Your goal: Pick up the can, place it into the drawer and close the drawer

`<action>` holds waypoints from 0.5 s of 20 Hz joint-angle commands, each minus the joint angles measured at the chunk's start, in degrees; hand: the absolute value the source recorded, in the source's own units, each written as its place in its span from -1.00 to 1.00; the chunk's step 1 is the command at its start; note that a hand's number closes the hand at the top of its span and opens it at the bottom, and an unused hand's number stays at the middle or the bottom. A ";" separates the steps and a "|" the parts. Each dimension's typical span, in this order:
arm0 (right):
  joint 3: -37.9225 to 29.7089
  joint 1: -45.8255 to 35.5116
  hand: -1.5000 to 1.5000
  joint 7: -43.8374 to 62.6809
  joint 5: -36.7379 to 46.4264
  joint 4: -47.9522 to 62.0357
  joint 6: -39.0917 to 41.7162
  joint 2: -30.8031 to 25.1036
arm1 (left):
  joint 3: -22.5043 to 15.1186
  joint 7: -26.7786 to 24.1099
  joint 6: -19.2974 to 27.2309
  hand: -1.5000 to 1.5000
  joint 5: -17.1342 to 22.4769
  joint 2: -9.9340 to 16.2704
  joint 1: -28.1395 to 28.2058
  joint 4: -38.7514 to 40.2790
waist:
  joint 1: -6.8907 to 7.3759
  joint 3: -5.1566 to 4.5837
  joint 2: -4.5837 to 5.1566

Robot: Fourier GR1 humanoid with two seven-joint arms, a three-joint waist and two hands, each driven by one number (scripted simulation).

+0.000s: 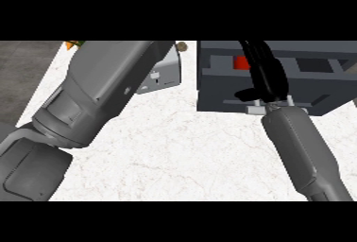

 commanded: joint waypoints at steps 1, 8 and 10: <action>-2.07 -5.69 -1.00 0.05 2.59 10.01 -8.51 2.80 | -1.07 1.01 1.02 -1.00 -1.40 0.42 2.69 -3.02 | 0.87 0.03 -0.07; -6.21 -16.24 -1.00 -0.36 3.39 22.09 -13.56 1.17 | -1.83 5.67 -1.70 -1.00 -1.80 4.93 6.51 -10.43 | 2.45 0.00 -0.13; -6.76 -20.12 -1.00 -0.57 3.98 25.63 -14.04 0.58 | -1.98 6.05 0.01 -1.00 -2.19 4.40 7.24 -10.74 | 3.04 0.02 0.26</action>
